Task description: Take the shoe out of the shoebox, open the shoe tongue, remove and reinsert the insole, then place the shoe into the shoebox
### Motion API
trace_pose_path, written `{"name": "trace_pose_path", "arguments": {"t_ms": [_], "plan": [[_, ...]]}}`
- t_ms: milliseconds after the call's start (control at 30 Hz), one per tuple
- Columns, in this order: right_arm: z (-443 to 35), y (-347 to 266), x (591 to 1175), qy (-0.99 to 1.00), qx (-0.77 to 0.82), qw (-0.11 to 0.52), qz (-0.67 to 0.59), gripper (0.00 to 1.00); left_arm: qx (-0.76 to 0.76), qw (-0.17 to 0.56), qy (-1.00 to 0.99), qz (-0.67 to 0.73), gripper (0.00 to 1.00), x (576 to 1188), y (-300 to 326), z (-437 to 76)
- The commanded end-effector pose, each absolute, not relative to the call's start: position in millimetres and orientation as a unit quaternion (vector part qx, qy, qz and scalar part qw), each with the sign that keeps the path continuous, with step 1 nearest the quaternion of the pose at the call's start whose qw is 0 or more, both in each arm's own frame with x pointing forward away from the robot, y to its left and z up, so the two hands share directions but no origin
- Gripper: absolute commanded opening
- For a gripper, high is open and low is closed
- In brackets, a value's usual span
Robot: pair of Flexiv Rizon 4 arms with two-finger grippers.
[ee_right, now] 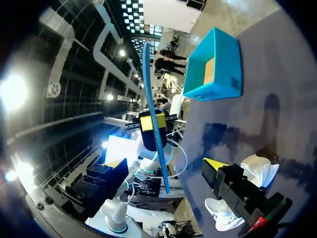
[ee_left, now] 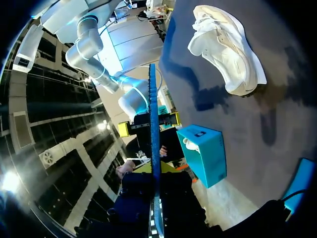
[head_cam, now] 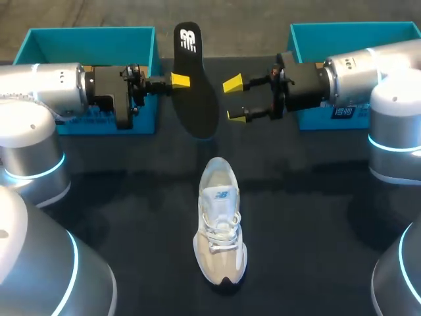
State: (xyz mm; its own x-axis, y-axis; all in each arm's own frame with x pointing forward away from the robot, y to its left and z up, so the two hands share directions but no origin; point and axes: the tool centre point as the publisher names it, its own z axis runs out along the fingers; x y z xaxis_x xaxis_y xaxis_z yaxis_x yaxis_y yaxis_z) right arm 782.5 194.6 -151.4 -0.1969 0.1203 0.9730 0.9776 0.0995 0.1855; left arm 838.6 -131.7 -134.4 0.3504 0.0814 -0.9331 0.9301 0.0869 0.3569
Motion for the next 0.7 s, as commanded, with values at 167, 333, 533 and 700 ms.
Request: {"name": "trace_pose_path", "arguments": {"t_ms": [167, 333, 533, 700], "plan": [[-151.1, 199.7, 785.3, -0.605, -0.456, 0.426, -0.494, 1.00, 0.569, 0.585, 0.452, -0.359, 0.00, 838.0, -135.2, -139.8], [-152.5, 212.5, 791.4, -0.620, -0.459, 0.414, -0.483, 1.00, 0.560, 0.583, 0.464, -0.362, 0.00, 836.7, -137.0, -141.6], [-153.4, 223.7, 795.9, -0.634, -0.451, 0.412, -0.474, 0.77, 0.550, 0.583, 0.471, -0.368, 0.00, 836.1, -140.4, -142.2], [-153.8, 227.8, 796.4, -0.642, -0.444, 0.410, -0.472, 0.73, 0.548, 0.580, 0.472, -0.375, 0.00, 833.4, -146.5, -145.4]]}}
